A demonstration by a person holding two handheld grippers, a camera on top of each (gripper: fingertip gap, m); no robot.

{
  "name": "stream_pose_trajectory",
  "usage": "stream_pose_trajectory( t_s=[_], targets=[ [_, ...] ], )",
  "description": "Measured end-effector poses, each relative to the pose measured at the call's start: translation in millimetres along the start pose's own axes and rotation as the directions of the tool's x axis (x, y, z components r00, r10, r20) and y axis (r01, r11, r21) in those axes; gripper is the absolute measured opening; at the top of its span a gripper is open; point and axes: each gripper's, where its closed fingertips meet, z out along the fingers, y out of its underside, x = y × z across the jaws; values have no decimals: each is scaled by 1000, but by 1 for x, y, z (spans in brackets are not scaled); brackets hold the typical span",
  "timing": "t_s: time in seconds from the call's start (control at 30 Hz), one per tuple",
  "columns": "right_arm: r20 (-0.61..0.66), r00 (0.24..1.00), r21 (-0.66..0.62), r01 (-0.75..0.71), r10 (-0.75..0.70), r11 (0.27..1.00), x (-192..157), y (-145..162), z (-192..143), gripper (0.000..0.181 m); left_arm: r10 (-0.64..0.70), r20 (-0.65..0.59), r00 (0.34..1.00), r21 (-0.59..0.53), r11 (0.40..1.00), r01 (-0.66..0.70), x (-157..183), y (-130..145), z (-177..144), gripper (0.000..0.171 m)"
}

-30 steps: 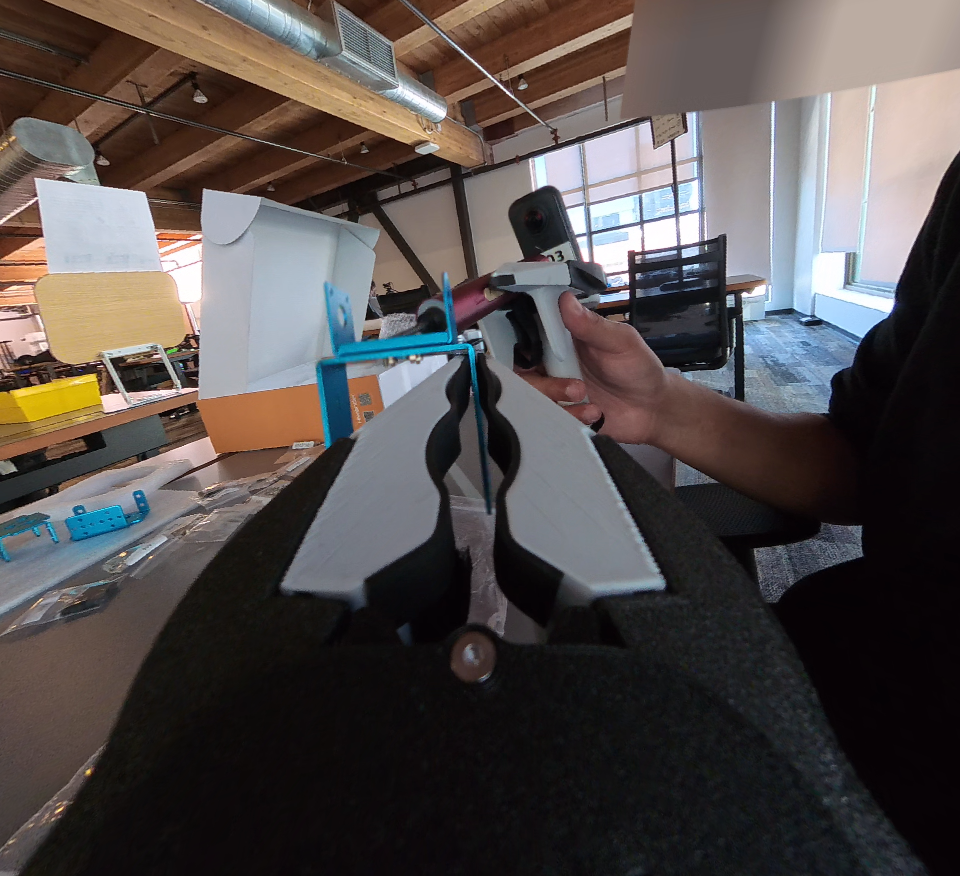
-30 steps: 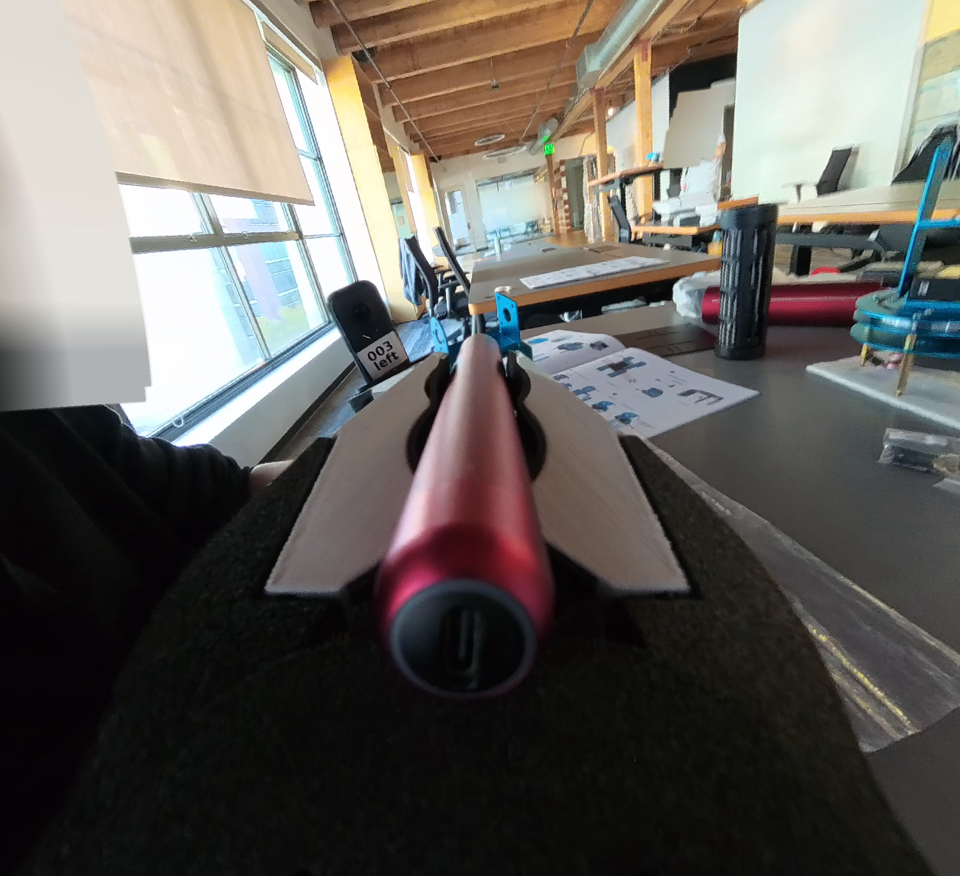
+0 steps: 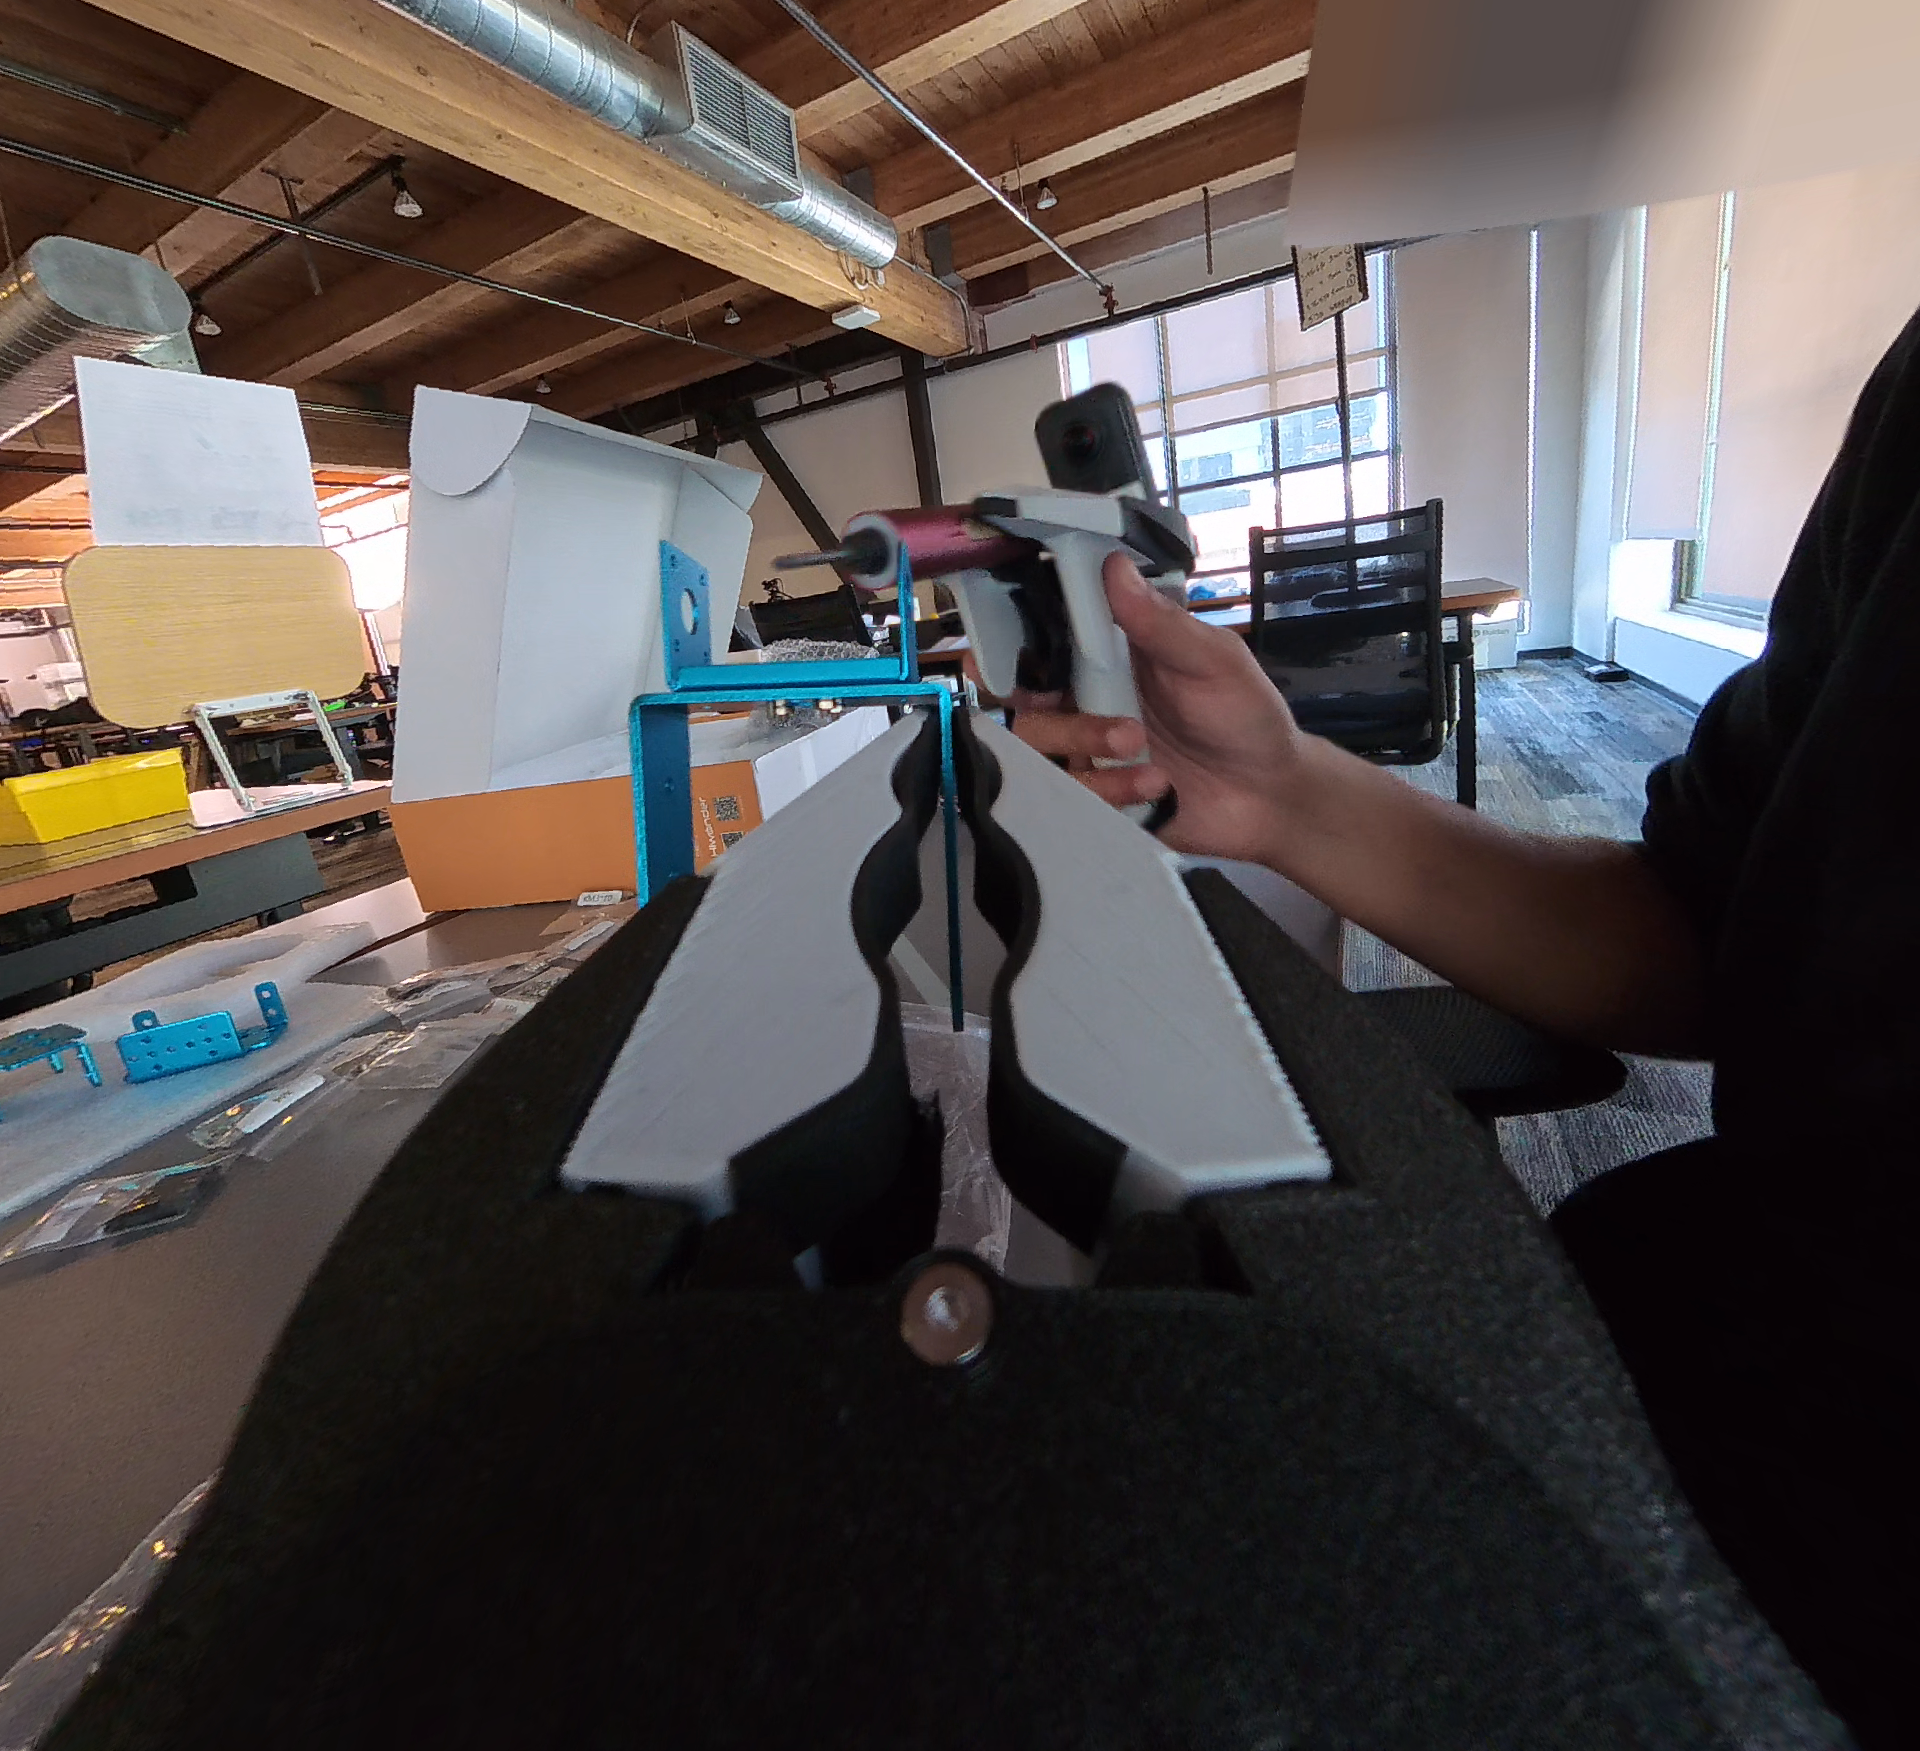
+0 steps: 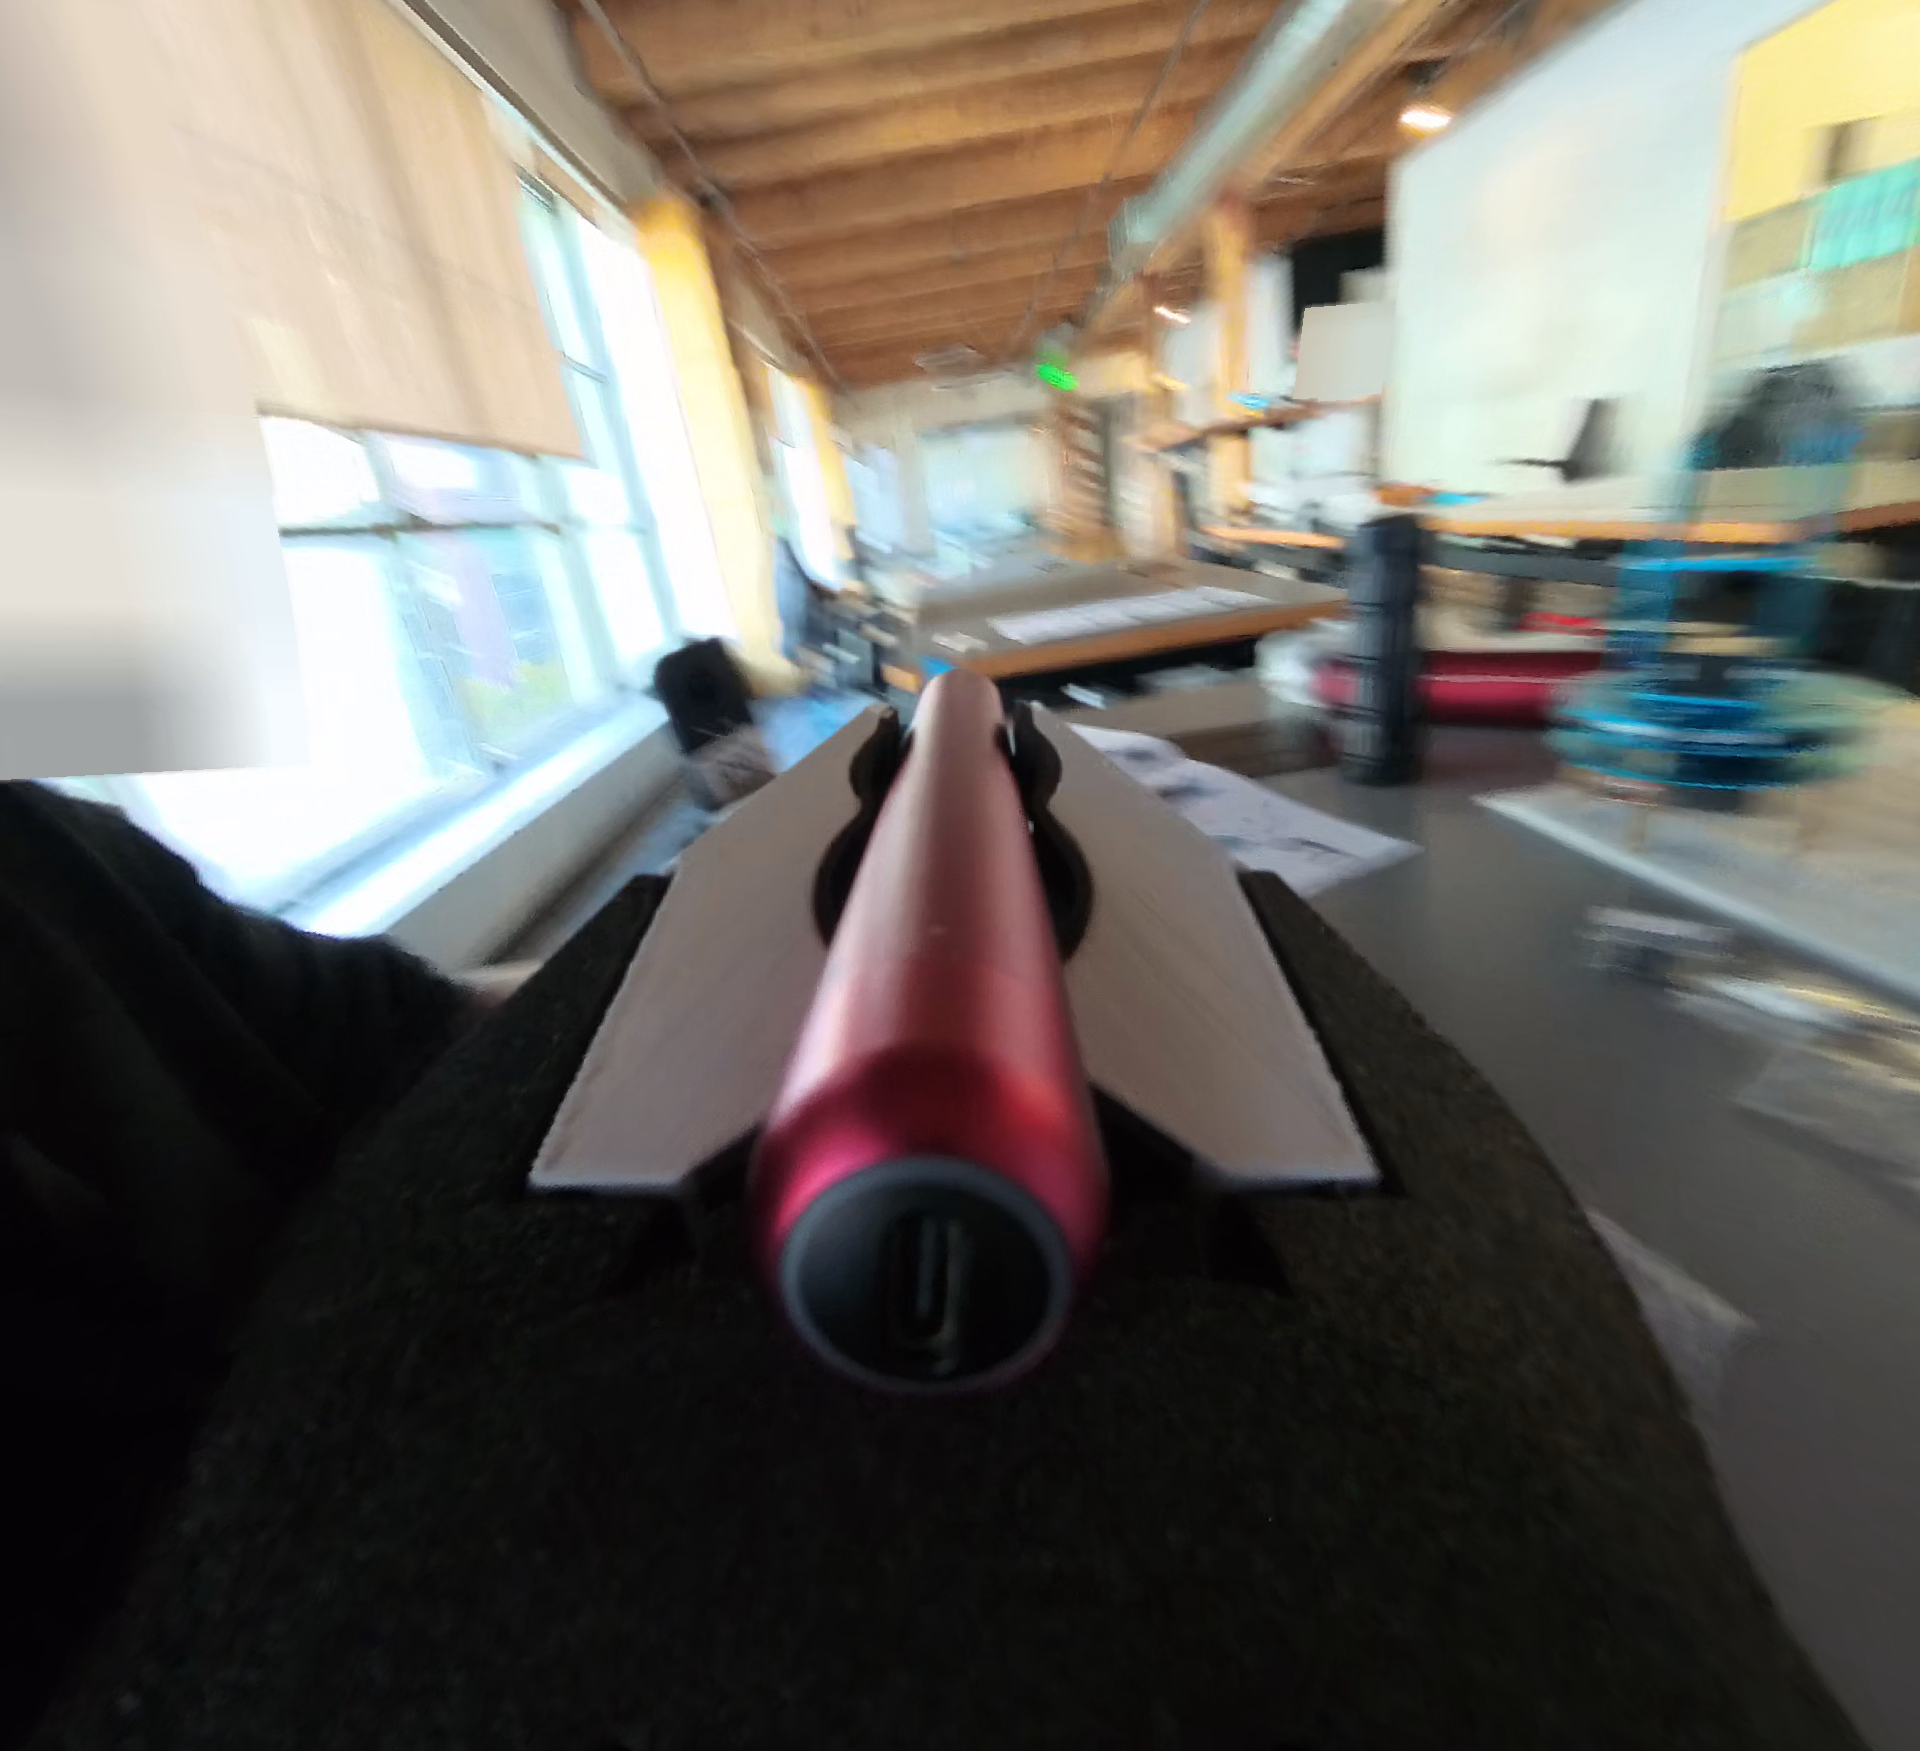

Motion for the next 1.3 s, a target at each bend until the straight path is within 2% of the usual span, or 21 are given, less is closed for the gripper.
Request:
stream_pose_trajectory(
  t_s=[0.07,0.13,0.23,0.3,0.33,0.4,0.47,0.53,0.57,0.67,0.73,0.8,0.87,0.9,1.07,1.3],
  targets=[
    [-79,994,-87,64,-70,994,16,-3,-10,20,-6,0,1000,0,1000,6,-1,0,0,1],
    [-153,969,-227,157,-194,961,34,1,-22,21,-10,0,1000,-5,1000,10,-1,1,1,1],
    [-217,897,-504,235,-385,831,61,12,-39,22,-9,2,1000,-11,1000,9,-2,2,2,1],
    [-202,799,-701,285,-566,653,81,16,-57,21,-11,5,1000,-13,1000,11,-3,2,2,1],
    [-149,775,-799,271,-614,536,87,22,-68,22,-12,7,1000,-13,1000,12,-3,3,2,1],
    [-16,783,-922,230,-621,313,85,31,-92,22,-16,8,1000,-16,1000,16,-4,3,2,1],
    [51,849,-971,166,-526,174,74,37,-115,22,-15,9,1000,-18,1000,15,-4,4,3,1],
    [43,896,-991,95,-441,95,68,35,-133,22,-13,12,1000,-19,1000,13,-4,4,3,1],
    [27,923,-999,40,-384,26,67,36,-147,22,-13,12,1000,-20,1000,13,-4,4,3,1],
    [-33,954,-974,-98,-299,-206,78,40,-184,22,-11,10,1000,-23,1000,12,-4,4,3,1],
    [-73,962,-934,-158,-263,-320,92,50,-196,22,-8,9,1000,-24,1000,9,-3,5,3,1],
    [-70,977,-897,-150,-202,-415,102,65,-204,22,-9,7,1000,-25,1000,9,-3,5,4,1],
    [-65,984,-874,-137,-167,-466,112,76,-207,22,-11,7,1000,-23,1000,11,-3,5,3,1],
    [-64,984,-876,-136,-167,-462,118,80,-205,22,-12,7,1000,-22,1000,13,-3,4,3,1],
    [-38,994,-924,-74,-103,-376,134,107,-185,21,-14,6,1000,-20,1000,14,-3,4,3,1],
    [-39,992,-951,-74,-123,-301,159,126,-188,22,-16,11,1000,-20,1000,16,-4,4,3,1]
  ],
)
